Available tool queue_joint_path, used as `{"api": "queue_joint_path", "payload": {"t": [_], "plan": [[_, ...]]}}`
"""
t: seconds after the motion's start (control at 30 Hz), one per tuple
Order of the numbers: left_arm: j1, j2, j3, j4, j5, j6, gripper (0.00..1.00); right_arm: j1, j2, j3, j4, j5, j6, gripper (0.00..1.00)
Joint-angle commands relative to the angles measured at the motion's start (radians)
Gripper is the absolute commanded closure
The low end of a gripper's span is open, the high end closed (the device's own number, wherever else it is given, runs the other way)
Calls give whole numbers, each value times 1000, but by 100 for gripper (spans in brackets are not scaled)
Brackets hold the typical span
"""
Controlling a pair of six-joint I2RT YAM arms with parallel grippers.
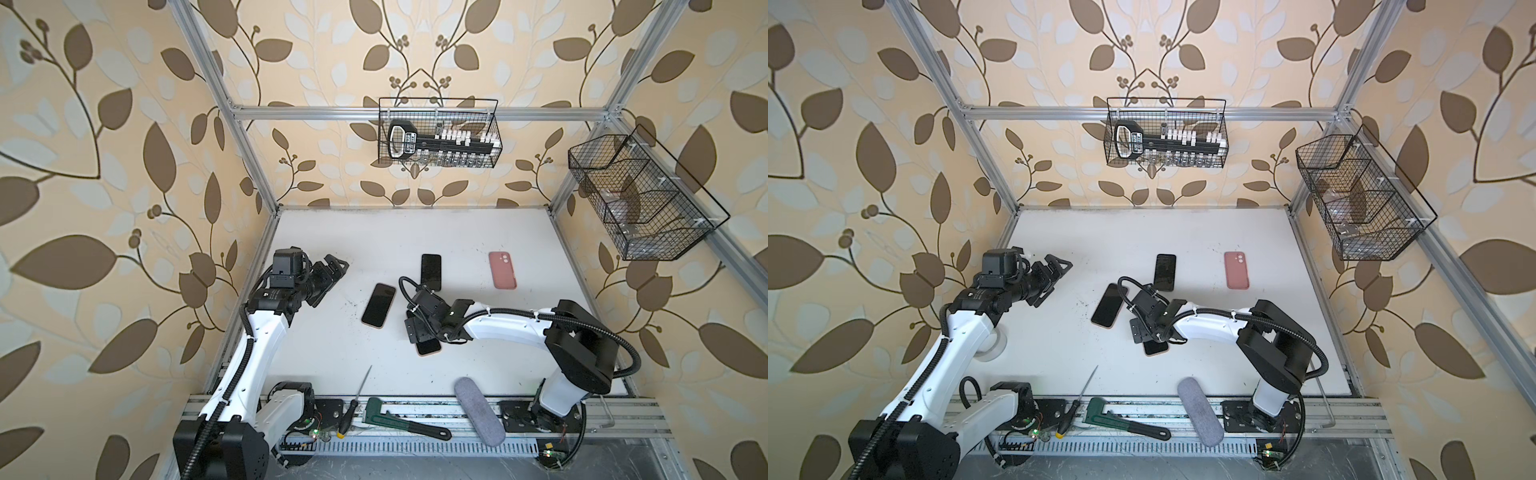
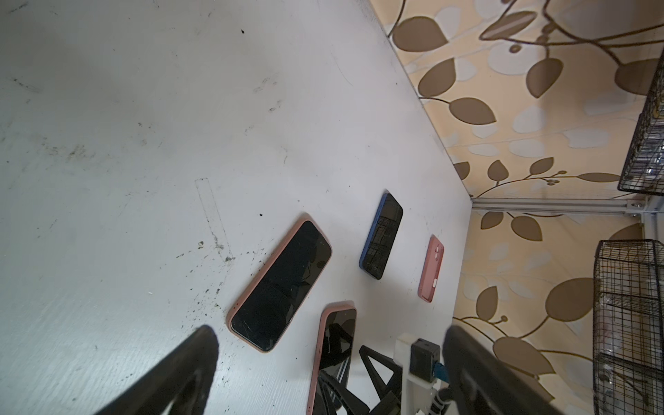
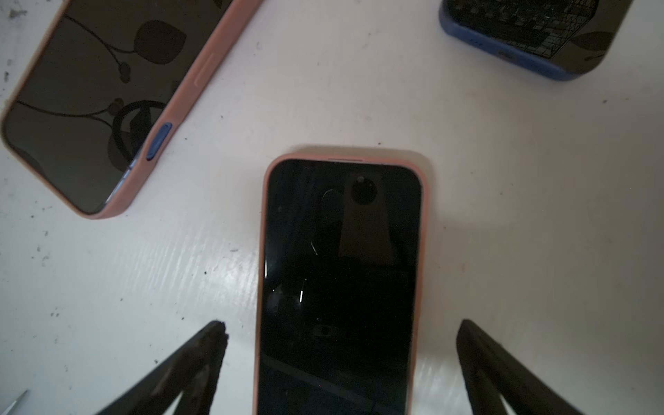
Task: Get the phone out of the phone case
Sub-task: 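Lower the right gripper and grasp the pink-cased phone by its sides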
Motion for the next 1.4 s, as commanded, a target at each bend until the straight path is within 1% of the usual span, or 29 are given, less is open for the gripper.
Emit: {"api": "queue_joint_path", "payload": {"t": [0.0, 0.27, 0.63, 1.0, 1.37], "plan": [[10, -17, -10, 29, 28, -6, 1, 16, 25, 26, -11, 17, 36, 0], [10, -13, -23, 48, 34, -14, 1, 36, 52, 22, -16, 25, 69, 1], [10, -16, -26, 50, 36, -18, 1, 52, 78, 20, -39, 52, 83, 9], [10, -19, -34, 53, 37, -28, 1, 62, 121, 40, -88, 70, 68, 10], [10, -9, -46, 84, 74, -64, 1, 67, 139, 43, -95, 86, 37, 30]]}}
